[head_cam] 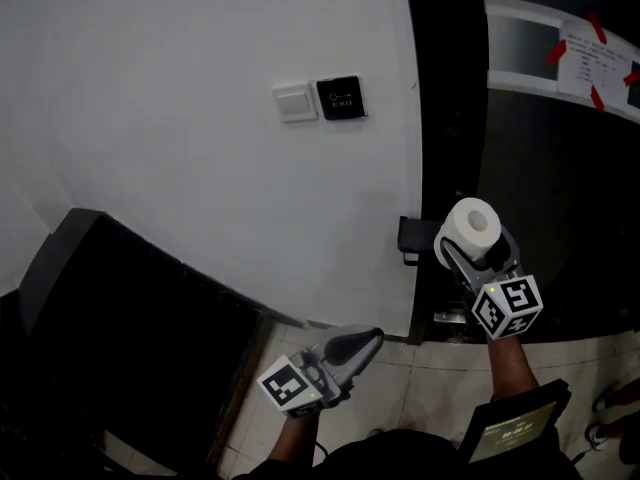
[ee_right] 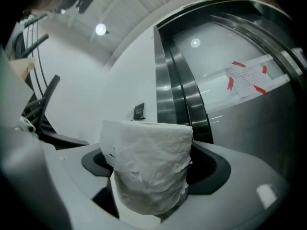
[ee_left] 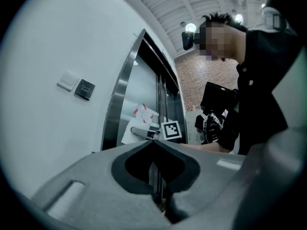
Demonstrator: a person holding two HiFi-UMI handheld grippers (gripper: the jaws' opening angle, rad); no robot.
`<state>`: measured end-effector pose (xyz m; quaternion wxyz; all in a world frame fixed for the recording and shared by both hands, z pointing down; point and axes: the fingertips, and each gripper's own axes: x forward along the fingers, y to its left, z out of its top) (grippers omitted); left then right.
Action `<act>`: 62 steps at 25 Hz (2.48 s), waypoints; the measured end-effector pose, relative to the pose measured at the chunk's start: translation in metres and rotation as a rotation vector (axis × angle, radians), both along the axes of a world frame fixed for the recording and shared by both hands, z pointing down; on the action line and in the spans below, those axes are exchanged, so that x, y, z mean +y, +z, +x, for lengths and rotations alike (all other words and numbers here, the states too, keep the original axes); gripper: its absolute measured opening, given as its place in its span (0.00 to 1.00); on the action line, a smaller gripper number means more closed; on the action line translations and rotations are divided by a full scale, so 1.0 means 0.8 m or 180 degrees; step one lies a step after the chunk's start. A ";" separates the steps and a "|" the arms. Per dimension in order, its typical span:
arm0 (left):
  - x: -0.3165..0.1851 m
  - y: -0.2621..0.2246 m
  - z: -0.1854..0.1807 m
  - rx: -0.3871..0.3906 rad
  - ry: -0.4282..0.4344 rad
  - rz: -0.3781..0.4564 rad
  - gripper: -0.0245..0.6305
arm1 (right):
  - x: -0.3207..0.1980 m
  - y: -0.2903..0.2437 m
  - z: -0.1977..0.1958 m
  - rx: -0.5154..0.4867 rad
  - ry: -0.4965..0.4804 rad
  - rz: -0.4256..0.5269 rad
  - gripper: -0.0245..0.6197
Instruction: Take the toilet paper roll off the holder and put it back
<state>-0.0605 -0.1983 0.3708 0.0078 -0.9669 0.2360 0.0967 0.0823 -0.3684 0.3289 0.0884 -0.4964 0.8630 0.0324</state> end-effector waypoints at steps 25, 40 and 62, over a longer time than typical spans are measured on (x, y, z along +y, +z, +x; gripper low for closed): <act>0.010 0.004 0.087 0.0021 0.0709 -0.0014 0.04 | 0.160 0.056 0.055 -0.0387 -0.0037 0.0025 0.72; 0.010 0.002 0.090 0.0016 0.0739 -0.0020 0.04 | 0.152 0.087 0.106 -0.2262 -0.0207 -0.0379 0.72; -0.006 0.023 0.085 -0.0050 0.0638 -0.0226 0.04 | 0.031 0.244 0.206 -0.4385 0.0455 -0.1044 0.72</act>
